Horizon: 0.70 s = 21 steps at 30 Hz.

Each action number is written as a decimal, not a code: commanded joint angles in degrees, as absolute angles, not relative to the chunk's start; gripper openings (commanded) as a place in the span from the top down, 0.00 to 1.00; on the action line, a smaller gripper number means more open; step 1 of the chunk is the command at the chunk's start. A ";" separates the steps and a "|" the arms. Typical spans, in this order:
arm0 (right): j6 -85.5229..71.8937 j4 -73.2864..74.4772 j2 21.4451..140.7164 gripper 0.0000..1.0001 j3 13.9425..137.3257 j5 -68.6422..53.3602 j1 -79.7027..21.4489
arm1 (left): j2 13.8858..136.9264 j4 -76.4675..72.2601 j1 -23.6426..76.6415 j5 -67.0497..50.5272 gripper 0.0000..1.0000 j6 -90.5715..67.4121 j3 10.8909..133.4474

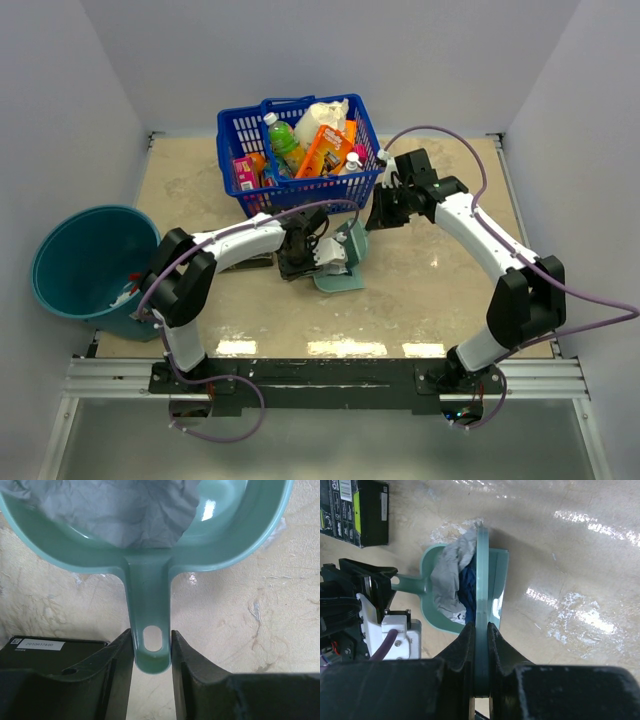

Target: Sweep away the paper scraps from the table

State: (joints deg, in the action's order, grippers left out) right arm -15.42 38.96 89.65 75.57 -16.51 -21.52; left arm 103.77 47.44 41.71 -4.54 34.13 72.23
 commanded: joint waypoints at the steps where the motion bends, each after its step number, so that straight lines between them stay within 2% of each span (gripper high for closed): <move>1: -15.73 37.27 89.21 1.00 76.99 -17.84 -21.53 | 102.66 45.70 41.84 -5.54 0.60 34.37 71.81; 5: -15.65 36.92 88.77 1.00 76.73 -16.96 -21.36 | 102.04 45.53 41.84 -5.71 0.60 34.10 71.89; 8: -15.30 36.91 88.59 1.00 76.73 -16.61 -21.36 | 102.57 46.40 41.84 -5.98 0.67 34.10 72.51; 12: -12.49 38.58 88.16 1.00 77.60 -14.51 -21.36 | 103.36 46.94 41.75 -6.59 0.87 33.84 73.39; 15: -9.67 40.08 87.19 1.00 78.57 -12.48 -21.53 | 103.01 45.54 41.75 -6.85 0.96 32.96 72.86; 21: -5.81 42.89 84.03 1.00 79.54 -9.24 -21.53 | 101.25 39.65 41.66 -8.00 1.00 31.73 69.97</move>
